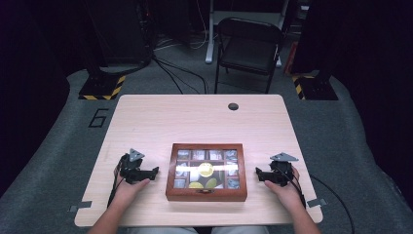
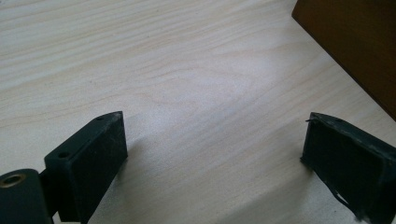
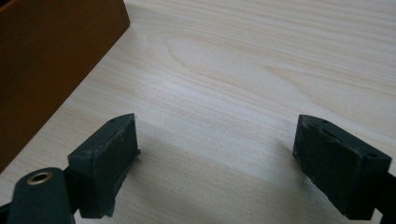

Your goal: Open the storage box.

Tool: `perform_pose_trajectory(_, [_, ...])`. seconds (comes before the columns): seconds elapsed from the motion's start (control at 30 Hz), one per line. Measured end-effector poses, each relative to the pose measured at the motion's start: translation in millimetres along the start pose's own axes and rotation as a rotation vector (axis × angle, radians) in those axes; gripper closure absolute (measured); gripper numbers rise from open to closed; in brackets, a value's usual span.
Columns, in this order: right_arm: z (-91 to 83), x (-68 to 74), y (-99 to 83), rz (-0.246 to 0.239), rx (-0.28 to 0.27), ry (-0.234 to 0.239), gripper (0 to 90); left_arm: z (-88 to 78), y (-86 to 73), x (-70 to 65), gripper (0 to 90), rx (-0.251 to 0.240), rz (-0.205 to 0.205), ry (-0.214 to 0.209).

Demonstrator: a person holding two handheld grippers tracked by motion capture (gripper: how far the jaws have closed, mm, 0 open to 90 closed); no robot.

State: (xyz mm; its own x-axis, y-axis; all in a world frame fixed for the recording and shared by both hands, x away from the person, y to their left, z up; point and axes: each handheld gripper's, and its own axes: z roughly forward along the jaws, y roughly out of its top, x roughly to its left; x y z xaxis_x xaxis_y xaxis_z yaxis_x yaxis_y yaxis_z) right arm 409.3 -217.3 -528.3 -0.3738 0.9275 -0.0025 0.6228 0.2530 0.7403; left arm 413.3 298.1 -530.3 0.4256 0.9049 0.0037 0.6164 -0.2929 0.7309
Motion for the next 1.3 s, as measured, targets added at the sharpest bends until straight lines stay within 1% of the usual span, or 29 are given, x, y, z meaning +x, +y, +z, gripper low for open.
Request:
perform_pose_trajectory(0.07, [0.3,0.8,0.4,0.011,-0.001,-0.002,13.4,-0.2,-0.2,-0.1,6.2,0.000,0.000,0.001])
perform_pose_trajectory(0.2, [0.5,2.0,0.3,0.018,0.000,-0.006,13.4,-0.1,-0.1,0.1,6.1,0.000,-0.001,0.001])
perform_pose_trajectory(0.43, [0.3,2.2,0.1,0.019,-0.003,-0.005,13.2,-0.1,-0.1,0.1,6.7,-0.001,-0.002,0.002])
perform_pose_trajectory(0.47, [0.4,2.2,0.1,0.020,-0.004,-0.005,13.3,-0.8,-0.5,-0.2,7.7,-0.005,-0.017,0.005])
perform_pose_trajectory(0.57, [0.3,2.1,0.1,0.018,-0.003,-0.004,13.5,-1.6,-0.7,0.8,12.9,-0.011,-0.018,0.009])
perform_pose_trajectory(0.6, [0.1,1.8,0.0,0.014,-0.005,-0.001,13.9,-2.2,-1.2,1.5,14.8,-0.022,-0.022,0.015])
perform_pose_trajectory(0.67, [-0.1,1.0,-0.3,0.004,-0.004,0.001,14.0,-2.6,-1.2,1.3,15.0,-0.019,-0.022,0.016])
perform_pose_trajectory(0.8, [-0.1,0.9,-0.2,0.004,-0.003,0.001,14.0,-3.0,-1.6,1.0,15.4,-0.020,-0.023,0.014])
perform_pose_trajectory(0.83, [-0.4,1.3,0.3,0.012,0.001,0.008,14.1,-3.5,-1.7,1.2,15.4,-0.021,-0.021,0.014])
perform_pose_trajectory(0.9, [-0.4,0.2,1.3,0.005,0.006,0.010,14.9,-5.2,-1.6,1.7,18.3,-0.015,-0.021,0.007])
perform_pose_trajectory(0.93, [-1.4,-0.9,2.4,-0.004,0.022,0.009,16.9,-5.8,-1.6,1.9,20.4,-0.016,-0.026,0.003])
perform_pose_trajectory(1.03, [-3.2,-1.9,3.7,0.007,0.033,0.010,20.3,-8.7,-1.0,2.3,23.5,-0.017,-0.066,-0.027])
perform_pose_trajectory(1.07, [-4.7,-1.9,4.4,0.025,0.040,0.016,21.1,-10.2,-0.8,1.9,24.0,-0.011,-0.081,-0.043])
perform_pose_trajectory(1.1, [-7.1,-2.5,5.6,0.039,0.041,0.034,22.6,-10.9,-0.6,1.1,24.9,-0.017,-0.088,-0.048])
perform_pose_trajectory(1.17, [-13.3,-1.9,9.6,0.043,0.033,0.046,27.5,-13.8,0.6,0.2,27.7,-0.013,-0.095,-0.062])
perform_pose_trajectory(1.23, [-19.3,-0.2,13.3,0.043,0.014,0.049,31.6,-17.5,2.3,-1.2,30.7,-0.005,-0.084,-0.064])
perform_pose_trajectory(1.3, [-24.9,1.8,17.6,0.040,0.002,0.037,34.3,-22.6,4.8,-3.6,32.7,-0.009,-0.070,-0.060])
